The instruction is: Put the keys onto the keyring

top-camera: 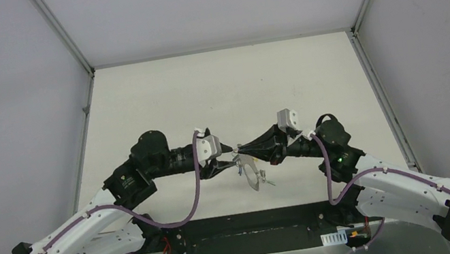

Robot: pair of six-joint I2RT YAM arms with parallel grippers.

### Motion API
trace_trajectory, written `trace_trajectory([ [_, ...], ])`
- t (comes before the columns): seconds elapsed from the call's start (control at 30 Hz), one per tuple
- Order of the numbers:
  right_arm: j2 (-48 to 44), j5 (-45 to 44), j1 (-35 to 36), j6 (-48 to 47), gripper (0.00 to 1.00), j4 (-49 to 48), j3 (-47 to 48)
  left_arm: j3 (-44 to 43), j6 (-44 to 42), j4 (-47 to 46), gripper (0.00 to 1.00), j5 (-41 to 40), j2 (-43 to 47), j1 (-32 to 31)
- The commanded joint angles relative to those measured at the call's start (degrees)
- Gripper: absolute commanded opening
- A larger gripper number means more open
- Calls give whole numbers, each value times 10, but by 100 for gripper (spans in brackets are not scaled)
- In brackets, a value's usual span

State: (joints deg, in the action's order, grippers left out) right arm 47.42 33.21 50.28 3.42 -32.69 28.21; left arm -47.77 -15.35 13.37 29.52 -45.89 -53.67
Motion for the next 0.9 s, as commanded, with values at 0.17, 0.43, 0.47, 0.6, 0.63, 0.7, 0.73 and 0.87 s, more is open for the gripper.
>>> trace_trajectory([
  [0.17, -6, -8, 1, 13, 0, -58, 5, 11, 53, -101, 36, -17, -7, -4],
  [0.43, -6, -12, 1, 16, 0, -63, 3, 13, 53, -100, 2, -11, -9, -4],
  [0.47, -6, -14, 1, 17, 0, -66, 2, 13, 54, -100, 0, -12, -9, -5],
  [0.6, -8, -17, 1, 20, 0, -68, -2, 10, 55, -100, 0, -16, -7, -5],
  [0.63, -8, -18, 1, 22, 0, -69, -4, 9, 56, -100, 0, -18, -8, -5],
  [0.7, -9, -18, 1, 23, 0, -69, -5, 9, 59, -100, 0, -25, -6, -5],
  [0.73, -8, -18, 0, 23, 0, -70, -5, 9, 60, -100, 0, -28, -6, -4],
  [0.87, -6, -17, 1, 25, 0, -73, -5, 6, 74, -104, 11, -41, -8, -4],
])
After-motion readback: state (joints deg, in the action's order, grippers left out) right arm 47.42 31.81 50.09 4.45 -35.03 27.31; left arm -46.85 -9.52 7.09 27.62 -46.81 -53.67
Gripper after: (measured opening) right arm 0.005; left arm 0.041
